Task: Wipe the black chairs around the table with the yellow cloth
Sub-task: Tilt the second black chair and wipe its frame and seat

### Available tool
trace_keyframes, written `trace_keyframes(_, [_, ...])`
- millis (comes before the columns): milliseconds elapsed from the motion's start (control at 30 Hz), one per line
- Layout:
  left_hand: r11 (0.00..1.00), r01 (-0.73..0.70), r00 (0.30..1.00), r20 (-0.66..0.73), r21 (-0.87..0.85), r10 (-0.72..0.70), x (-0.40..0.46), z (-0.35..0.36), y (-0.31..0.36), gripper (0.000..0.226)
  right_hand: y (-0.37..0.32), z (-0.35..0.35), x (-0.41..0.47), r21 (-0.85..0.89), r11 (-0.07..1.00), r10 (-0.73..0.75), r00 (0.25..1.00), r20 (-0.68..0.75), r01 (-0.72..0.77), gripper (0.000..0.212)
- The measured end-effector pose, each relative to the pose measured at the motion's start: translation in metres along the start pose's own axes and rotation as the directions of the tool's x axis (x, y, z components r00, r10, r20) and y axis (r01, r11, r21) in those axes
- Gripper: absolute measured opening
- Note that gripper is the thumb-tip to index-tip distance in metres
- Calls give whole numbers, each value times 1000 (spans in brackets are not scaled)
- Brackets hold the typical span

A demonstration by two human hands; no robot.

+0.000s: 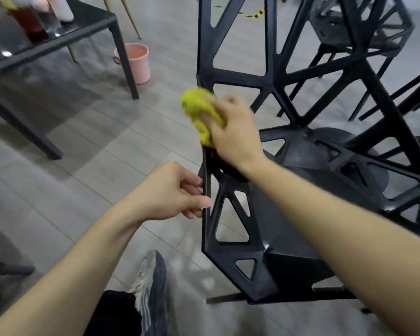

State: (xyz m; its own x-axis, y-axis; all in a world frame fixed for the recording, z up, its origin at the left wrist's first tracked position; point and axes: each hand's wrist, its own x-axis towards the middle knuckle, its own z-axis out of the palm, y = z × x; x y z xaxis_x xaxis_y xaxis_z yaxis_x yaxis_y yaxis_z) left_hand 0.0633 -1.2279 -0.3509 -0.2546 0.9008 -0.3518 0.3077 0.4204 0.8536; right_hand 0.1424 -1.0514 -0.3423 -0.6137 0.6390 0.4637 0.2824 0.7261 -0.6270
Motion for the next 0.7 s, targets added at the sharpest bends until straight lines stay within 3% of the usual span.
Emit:
trace_keyframes(133, [999,4,1000,-7,-37,-4,-1,-3,-3,12,22,31,60,-98,993,43,987,-155,-59,37])
trace_keyframes(200, [1000,4,1000,11,-28,-4,3,-7,-4,16,56,37,32,-209,975,65,997,-37,-71,29])
trace_keyframes(267, [999,9,999,35,-30,-8,4,-9,-5,17,95,23,9,-335,930,207,969,133,-152,23])
trace_keyframes(300, [999,9,999,52,-36,-7,5,-9,-5,17,105,11,9,-354,911,281,948,150,-214,22])
trace_keyframes(367, [999,1,997,71,-51,2,7,-7,-5,18,103,7,28,-280,924,287,956,57,-261,23])
trace_keyframes(467, [998,-6,998,59,-62,9,7,-8,-7,19,66,25,39,-134,983,110,990,-89,-121,26])
trace_keyframes(533, [998,-6,998,55,-55,9,7,-10,-7,19,70,34,19,-164,982,92,996,-2,-91,26])
trace_keyframes(633, [998,-12,998,67,-55,16,6,-10,-6,19,101,4,1,-357,920,248,944,217,-160,26])
trace_keyframes(700, [997,-20,997,77,-69,26,7,-8,-6,19,88,-19,14,-282,928,277,957,89,-242,31])
